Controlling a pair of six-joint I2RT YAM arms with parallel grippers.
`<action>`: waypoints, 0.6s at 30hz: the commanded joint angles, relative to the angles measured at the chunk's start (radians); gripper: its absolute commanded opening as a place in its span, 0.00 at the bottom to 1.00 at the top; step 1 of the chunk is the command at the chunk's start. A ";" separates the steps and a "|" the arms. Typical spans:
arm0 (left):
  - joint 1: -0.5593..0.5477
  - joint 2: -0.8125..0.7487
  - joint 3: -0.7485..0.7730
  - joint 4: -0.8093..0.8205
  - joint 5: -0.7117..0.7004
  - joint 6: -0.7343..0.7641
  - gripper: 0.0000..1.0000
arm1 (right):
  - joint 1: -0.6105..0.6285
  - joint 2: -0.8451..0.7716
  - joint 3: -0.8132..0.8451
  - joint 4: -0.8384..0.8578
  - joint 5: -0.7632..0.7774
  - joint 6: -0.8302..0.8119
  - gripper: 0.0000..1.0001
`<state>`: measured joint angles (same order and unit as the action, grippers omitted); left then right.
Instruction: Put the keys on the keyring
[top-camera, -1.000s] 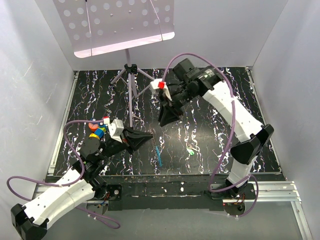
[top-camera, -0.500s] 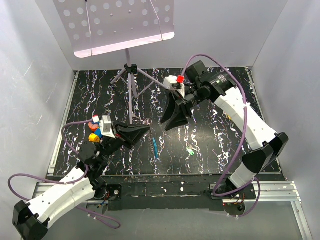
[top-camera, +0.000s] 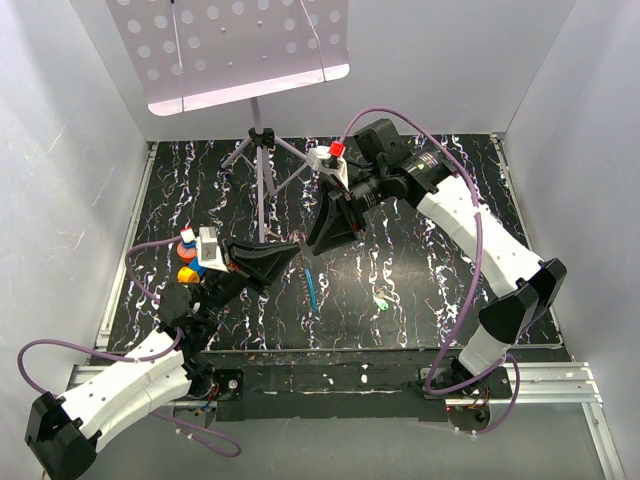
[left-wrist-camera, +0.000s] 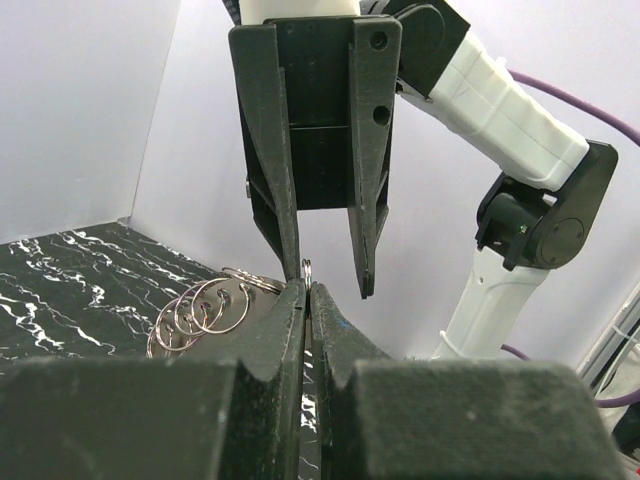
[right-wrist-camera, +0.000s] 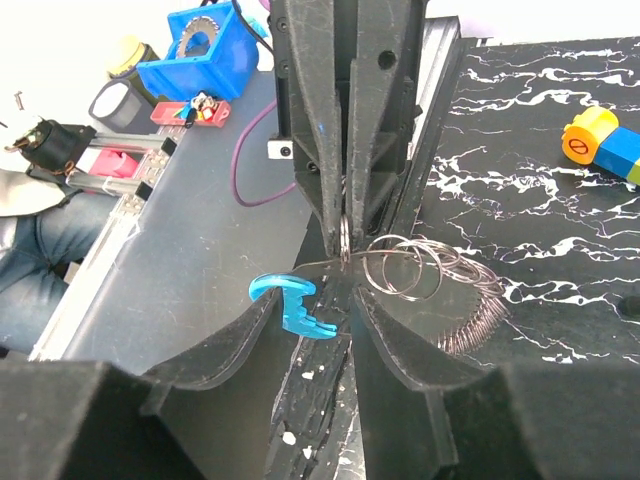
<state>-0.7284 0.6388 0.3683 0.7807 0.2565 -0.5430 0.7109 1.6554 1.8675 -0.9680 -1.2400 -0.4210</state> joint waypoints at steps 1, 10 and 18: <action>0.004 0.001 0.000 0.071 -0.026 -0.009 0.00 | 0.010 0.001 0.015 0.071 0.016 0.074 0.41; 0.004 0.009 -0.005 0.075 -0.037 -0.014 0.00 | 0.032 0.014 0.025 0.094 0.025 0.110 0.40; 0.004 0.007 -0.011 0.069 -0.043 -0.017 0.00 | 0.036 0.018 0.032 0.112 0.043 0.133 0.34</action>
<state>-0.7284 0.6529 0.3668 0.8146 0.2398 -0.5560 0.7425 1.6711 1.8679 -0.8921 -1.2026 -0.3119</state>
